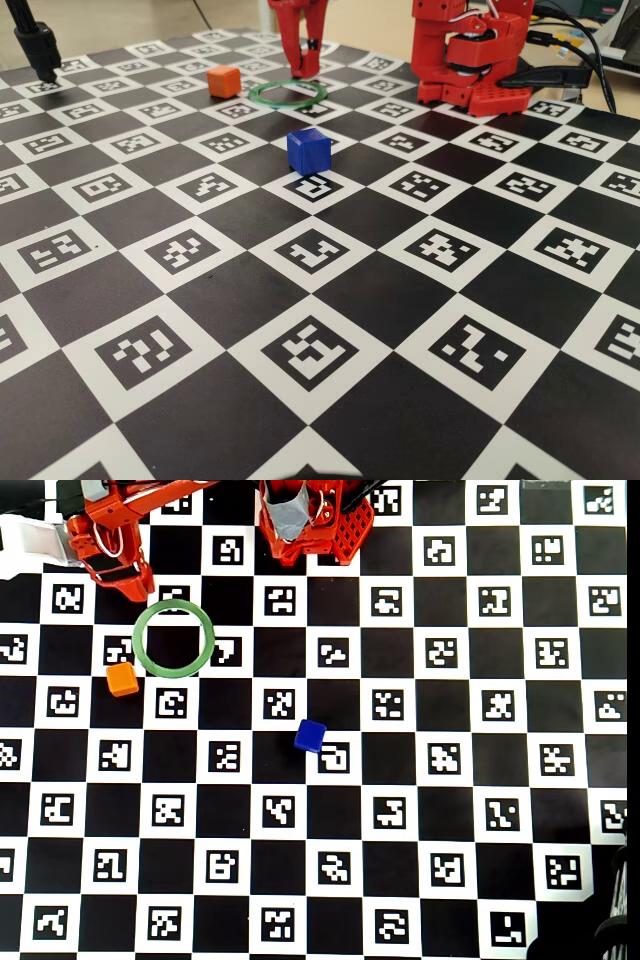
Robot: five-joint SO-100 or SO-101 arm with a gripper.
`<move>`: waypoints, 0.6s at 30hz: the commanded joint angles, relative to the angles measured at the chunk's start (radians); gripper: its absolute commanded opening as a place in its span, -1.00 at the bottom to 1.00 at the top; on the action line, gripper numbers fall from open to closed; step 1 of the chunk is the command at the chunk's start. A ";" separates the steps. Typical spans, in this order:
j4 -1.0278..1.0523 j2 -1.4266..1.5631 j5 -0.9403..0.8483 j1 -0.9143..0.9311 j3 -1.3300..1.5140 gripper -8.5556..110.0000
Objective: Grab the red cube then put it in the green circle then put the blue cube on top and finally the orange cube on top
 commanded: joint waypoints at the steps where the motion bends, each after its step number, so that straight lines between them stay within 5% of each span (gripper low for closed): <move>1: 0.084 0.069 0.006 -0.015 -0.124 -0.71; 18: 0.213 0.230 0.169 -0.117 -0.164 -0.73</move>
